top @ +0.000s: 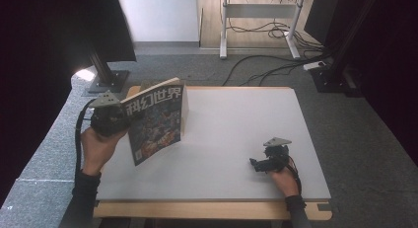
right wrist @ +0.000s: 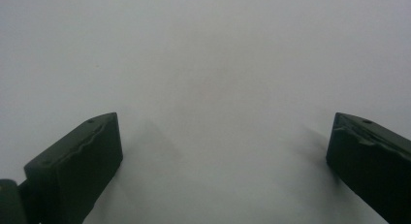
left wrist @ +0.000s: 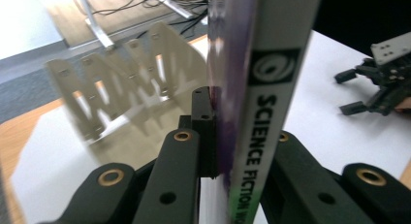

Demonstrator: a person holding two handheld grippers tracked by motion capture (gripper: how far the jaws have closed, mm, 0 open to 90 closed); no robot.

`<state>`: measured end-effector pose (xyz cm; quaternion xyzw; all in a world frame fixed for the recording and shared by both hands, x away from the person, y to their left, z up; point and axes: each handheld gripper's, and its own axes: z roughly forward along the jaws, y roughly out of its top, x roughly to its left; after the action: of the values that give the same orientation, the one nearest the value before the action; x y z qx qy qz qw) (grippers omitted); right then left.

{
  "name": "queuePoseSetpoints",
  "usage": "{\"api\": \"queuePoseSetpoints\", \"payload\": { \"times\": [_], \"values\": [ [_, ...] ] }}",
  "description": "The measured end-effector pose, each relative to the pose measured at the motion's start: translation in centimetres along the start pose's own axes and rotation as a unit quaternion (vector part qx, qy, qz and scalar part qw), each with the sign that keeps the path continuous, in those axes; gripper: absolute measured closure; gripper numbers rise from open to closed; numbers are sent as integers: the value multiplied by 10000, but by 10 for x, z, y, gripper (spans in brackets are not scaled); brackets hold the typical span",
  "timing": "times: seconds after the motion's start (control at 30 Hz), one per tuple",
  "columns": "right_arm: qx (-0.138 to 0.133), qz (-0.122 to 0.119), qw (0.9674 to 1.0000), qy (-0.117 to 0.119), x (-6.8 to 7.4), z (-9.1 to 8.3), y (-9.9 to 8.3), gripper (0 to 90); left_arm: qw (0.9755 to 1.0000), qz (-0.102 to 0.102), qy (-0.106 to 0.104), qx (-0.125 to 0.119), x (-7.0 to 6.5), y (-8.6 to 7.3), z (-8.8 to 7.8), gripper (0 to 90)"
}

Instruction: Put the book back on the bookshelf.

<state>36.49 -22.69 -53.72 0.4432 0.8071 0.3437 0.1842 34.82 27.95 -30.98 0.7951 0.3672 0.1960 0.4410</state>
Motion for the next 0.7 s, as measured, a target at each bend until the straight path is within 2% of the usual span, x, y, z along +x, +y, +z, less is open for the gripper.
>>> {"api": "queuePoseSetpoints", "payload": {
  "times": [0.2,0.33,0.5,0.7],
  "values": [
    [-2,-3,10000,-1,0,0,0,0,9992,-170,368,3,19,-8,-16,826],
    [-2,-2,10000,-2,0,0,0,0,9981,-291,550,36,30,-13,-19,827],
    [-2,-4,10000,-2,0,0,0,0,9969,-453,636,41,41,-15,-15,827],
    [1,3,10000,-1,0,0,0,0,9956,-568,742,77,49,-13,-1,826]
  ]
}}
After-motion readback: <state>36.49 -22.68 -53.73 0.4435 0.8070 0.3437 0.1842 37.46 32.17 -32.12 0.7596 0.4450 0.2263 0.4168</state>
